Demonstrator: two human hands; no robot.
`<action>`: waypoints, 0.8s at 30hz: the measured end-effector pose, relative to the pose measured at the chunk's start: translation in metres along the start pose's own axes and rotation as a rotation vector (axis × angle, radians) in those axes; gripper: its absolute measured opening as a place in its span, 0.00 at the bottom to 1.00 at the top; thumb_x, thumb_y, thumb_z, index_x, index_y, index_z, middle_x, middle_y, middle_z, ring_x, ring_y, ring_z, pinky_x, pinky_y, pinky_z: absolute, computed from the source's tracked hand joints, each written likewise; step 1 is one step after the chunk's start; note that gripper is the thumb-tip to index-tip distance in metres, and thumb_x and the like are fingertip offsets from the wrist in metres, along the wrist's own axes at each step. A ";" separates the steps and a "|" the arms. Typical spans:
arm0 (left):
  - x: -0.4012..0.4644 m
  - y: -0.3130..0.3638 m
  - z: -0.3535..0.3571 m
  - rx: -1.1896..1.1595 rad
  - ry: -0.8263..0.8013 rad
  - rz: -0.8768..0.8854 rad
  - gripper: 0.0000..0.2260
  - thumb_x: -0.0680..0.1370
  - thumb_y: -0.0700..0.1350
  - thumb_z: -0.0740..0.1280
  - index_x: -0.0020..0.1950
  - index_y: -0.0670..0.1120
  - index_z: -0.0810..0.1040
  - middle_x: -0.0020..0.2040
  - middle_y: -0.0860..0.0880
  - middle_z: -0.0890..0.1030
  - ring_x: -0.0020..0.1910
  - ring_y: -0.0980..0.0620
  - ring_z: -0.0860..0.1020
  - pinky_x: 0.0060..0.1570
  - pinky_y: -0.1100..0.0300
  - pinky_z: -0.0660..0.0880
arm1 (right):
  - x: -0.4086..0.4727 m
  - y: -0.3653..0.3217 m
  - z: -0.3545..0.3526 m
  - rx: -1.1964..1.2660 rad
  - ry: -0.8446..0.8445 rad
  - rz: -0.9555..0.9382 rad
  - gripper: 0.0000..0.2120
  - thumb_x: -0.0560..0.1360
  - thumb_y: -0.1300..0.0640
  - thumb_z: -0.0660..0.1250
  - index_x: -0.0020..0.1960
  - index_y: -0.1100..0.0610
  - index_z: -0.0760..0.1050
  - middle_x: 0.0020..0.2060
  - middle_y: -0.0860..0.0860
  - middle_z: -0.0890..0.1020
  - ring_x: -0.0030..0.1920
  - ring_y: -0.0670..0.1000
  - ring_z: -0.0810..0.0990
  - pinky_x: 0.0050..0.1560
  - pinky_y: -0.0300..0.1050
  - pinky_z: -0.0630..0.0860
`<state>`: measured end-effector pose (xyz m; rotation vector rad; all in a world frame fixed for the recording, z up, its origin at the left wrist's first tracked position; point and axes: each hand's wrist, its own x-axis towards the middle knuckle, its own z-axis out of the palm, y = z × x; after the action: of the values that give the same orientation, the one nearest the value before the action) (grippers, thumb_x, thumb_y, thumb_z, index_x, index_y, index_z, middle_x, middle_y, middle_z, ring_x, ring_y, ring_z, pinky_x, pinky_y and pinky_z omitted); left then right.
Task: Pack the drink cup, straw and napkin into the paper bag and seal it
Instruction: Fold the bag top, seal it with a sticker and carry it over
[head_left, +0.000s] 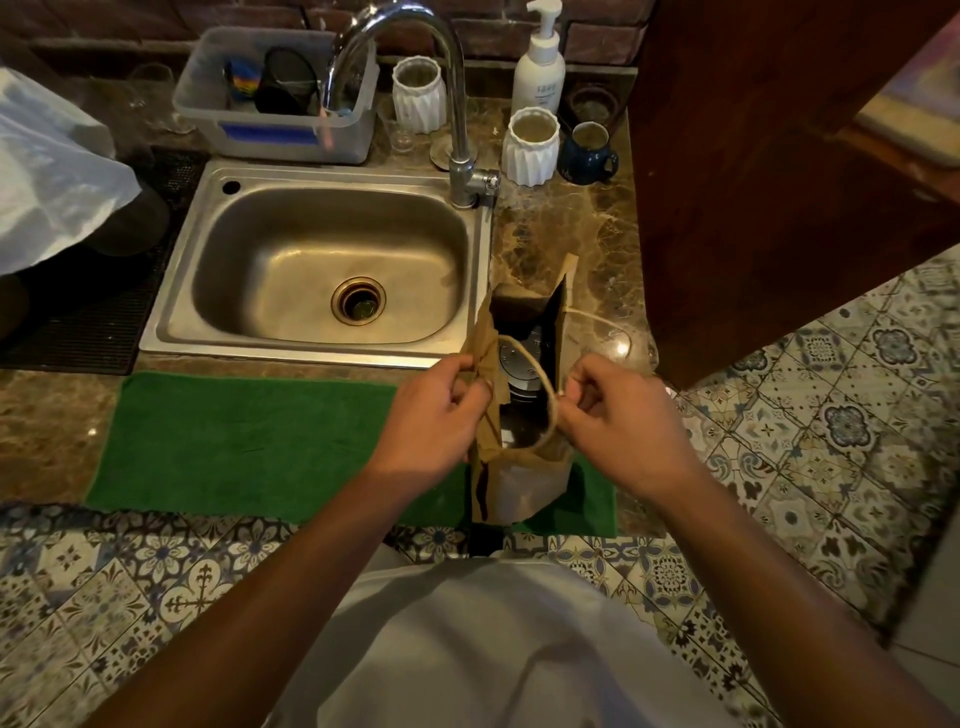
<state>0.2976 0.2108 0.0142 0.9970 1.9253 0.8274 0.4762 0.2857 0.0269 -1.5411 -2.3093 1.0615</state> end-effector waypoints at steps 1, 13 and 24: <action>0.001 0.003 0.001 0.000 0.013 0.005 0.10 0.83 0.47 0.62 0.62 0.48 0.79 0.41 0.42 0.83 0.39 0.48 0.82 0.40 0.51 0.80 | 0.001 -0.002 0.002 0.030 -0.002 -0.014 0.06 0.74 0.50 0.67 0.40 0.49 0.73 0.32 0.47 0.81 0.34 0.47 0.81 0.38 0.54 0.82; 0.031 0.001 -0.025 0.124 0.037 0.182 0.09 0.82 0.50 0.64 0.45 0.57 0.82 0.37 0.49 0.83 0.38 0.46 0.81 0.41 0.47 0.80 | 0.005 -0.014 0.032 0.462 -0.142 0.243 0.15 0.75 0.53 0.72 0.44 0.66 0.74 0.35 0.58 0.85 0.37 0.57 0.87 0.42 0.63 0.84; 0.008 0.003 -0.024 -0.204 -0.162 0.134 0.24 0.74 0.66 0.63 0.67 0.59 0.78 0.60 0.52 0.84 0.59 0.54 0.82 0.62 0.48 0.78 | 0.018 -0.026 0.037 0.733 -0.227 0.274 0.10 0.82 0.57 0.65 0.44 0.63 0.75 0.32 0.58 0.84 0.30 0.55 0.84 0.30 0.47 0.80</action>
<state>0.2747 0.2144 0.0248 1.0426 1.6166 0.9672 0.4301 0.2786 0.0126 -1.4762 -1.5248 1.9512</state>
